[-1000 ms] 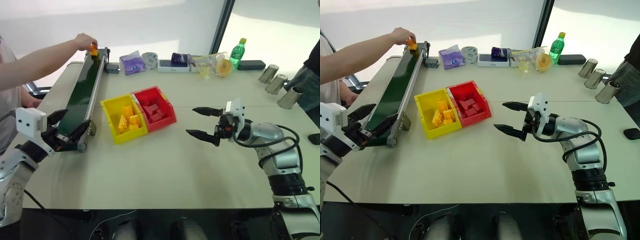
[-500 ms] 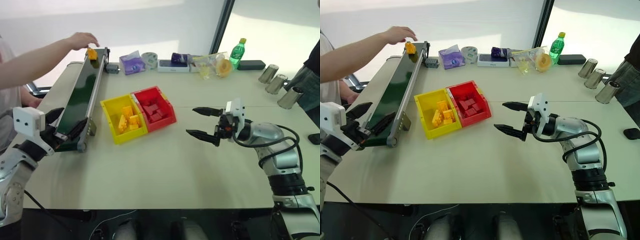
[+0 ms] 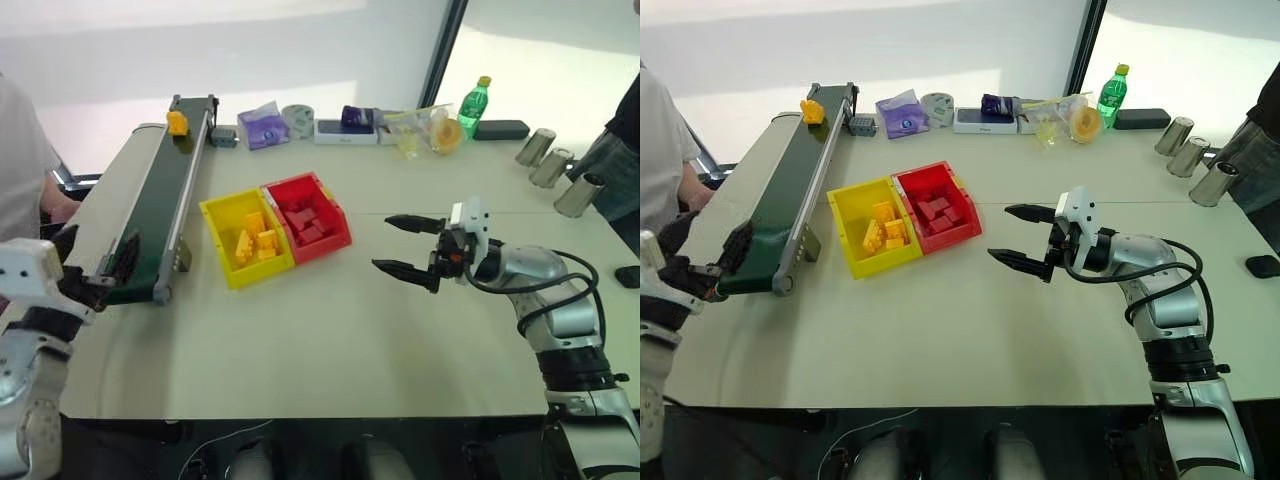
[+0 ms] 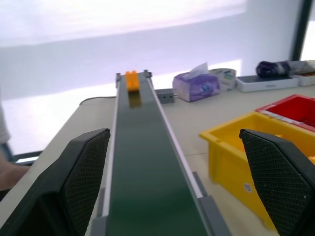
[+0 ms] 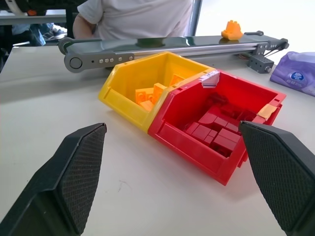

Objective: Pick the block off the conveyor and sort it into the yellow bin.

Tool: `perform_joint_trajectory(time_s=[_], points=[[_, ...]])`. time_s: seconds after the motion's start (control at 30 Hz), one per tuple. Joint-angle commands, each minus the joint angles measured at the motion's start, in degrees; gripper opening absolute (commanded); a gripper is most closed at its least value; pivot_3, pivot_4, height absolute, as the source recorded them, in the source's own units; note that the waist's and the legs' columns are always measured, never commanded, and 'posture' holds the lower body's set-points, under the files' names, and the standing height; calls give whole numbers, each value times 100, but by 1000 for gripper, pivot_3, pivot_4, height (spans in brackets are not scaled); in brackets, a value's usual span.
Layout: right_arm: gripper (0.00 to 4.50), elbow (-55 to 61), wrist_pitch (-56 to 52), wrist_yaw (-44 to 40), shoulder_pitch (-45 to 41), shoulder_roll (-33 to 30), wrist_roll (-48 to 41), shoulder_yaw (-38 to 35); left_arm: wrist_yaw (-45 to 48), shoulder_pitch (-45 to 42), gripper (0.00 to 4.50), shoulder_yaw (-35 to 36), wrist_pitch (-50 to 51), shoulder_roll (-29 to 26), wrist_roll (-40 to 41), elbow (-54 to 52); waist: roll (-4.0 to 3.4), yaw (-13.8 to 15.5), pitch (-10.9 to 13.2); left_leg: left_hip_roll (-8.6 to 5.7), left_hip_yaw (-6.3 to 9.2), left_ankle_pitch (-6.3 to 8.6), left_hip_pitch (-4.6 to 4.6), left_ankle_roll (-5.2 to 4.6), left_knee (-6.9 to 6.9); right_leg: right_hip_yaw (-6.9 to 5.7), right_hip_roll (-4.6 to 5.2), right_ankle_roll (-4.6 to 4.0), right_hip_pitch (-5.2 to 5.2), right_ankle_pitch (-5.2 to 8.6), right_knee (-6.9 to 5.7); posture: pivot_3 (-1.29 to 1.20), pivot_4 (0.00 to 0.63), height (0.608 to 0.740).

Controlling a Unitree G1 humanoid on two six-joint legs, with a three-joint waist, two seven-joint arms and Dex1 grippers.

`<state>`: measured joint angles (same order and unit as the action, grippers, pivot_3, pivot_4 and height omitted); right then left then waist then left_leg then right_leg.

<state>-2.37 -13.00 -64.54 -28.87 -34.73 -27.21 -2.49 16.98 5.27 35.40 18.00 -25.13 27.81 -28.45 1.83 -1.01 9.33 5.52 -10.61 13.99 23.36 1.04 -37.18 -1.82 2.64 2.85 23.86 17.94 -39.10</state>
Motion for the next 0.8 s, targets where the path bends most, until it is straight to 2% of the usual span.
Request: perform_joint_trajectory(time_s=[0.03, 0.2, 0.8], points=[[4500, 115, 79, -26, -50, -14, -33, -85, -348, 539, 4444, 213, -701, 464, -486, -524, 0, -8, 0, 0, -1, 1, 0, -1, 0, 1, 1, 0, 0, 0, 1, 0, 150, 740], [4500, 20, 93, -49, -149, 25, -6, -41, -432, 884, 4444, 138, -1002, 728, -624, -484, 1, 34, -1, 0, 5, 13, 0, -23, -3, -2, -1, -2, -3, 0, 1, 0, 150, 740], [4500, 180, -66, 38, -207, 33, -42, -26, -468, 743, 4444, 120, -822, 506, -494, -233, 3, 1, -2, 0, 5, 15, -1, -27, -6, -2, -1, -2, -8, 0, 1, 0, 150, 740]])
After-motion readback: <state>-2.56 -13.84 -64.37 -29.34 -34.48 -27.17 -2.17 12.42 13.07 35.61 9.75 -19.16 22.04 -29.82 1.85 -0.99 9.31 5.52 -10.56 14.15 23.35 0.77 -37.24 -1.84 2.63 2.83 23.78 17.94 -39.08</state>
